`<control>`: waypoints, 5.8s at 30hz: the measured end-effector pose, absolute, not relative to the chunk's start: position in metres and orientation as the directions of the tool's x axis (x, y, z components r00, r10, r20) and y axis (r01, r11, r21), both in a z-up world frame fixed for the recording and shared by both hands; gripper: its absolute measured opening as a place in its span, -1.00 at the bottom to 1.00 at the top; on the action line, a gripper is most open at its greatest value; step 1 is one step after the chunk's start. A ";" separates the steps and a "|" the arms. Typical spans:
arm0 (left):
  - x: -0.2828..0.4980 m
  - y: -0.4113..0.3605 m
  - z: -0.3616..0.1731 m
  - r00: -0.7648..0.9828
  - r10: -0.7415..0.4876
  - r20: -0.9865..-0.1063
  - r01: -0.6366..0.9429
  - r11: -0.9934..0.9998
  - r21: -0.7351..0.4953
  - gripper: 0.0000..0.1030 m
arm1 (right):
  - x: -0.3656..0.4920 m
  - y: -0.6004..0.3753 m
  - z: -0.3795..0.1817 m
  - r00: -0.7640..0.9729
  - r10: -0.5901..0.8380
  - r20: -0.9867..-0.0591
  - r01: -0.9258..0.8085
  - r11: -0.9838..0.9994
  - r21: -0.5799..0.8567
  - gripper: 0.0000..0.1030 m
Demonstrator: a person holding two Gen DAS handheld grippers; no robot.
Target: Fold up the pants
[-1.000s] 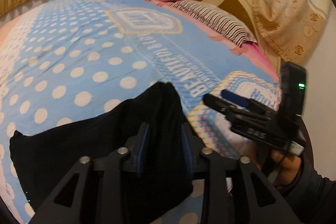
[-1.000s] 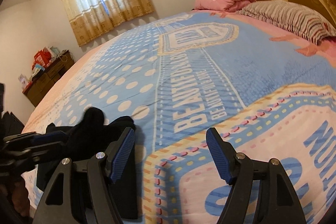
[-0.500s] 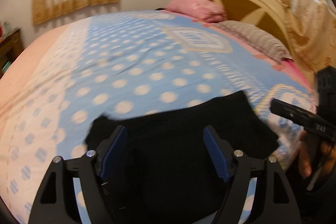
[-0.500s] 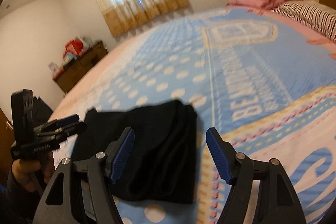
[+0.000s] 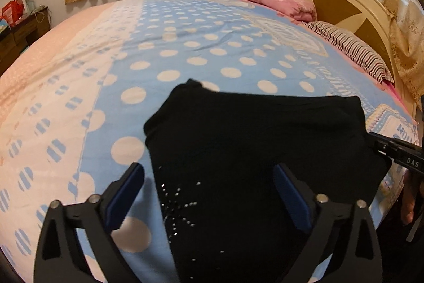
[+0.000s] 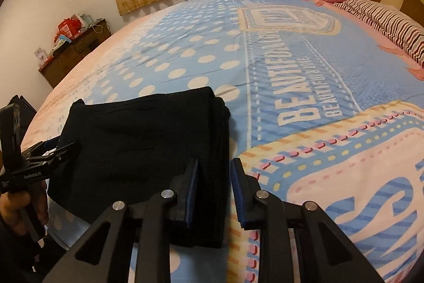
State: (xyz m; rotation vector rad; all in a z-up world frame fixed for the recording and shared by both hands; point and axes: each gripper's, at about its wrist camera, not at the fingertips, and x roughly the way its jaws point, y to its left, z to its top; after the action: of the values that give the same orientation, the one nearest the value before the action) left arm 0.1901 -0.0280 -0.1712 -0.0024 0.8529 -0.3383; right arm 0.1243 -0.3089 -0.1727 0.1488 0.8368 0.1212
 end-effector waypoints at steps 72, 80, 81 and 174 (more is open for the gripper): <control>0.213 -0.014 -0.181 0.588 -0.349 -0.730 0.326 0.928 -0.182 1.00 | 0.145 -0.322 -0.189 0.622 0.345 -0.702 -0.098 0.925 0.368 -0.02; 0.209 -0.013 -0.180 0.578 -0.347 -0.738 0.327 0.928 -0.180 1.00 | 0.129 -0.319 -0.188 0.626 0.328 -0.708 -0.111 0.936 0.335 -0.15; 0.208 -0.013 -0.181 0.579 -0.347 -0.737 0.328 0.928 -0.180 1.00 | 0.128 -0.317 -0.188 0.629 0.320 -0.708 -0.114 0.939 0.323 -0.15; 0.202 0.160 -0.110 0.789 -0.201 -0.581 0.080 0.970 -0.228 -0.71 | 0.280 -0.070 -0.113 0.501 0.604 -0.620 -0.524 0.782 0.338 -0.51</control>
State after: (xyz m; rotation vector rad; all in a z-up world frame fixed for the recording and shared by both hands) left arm 0.2021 0.1600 -0.1101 -0.1958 0.6451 -0.1527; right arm 0.2798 -0.0702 -0.1125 0.1105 0.7924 0.6832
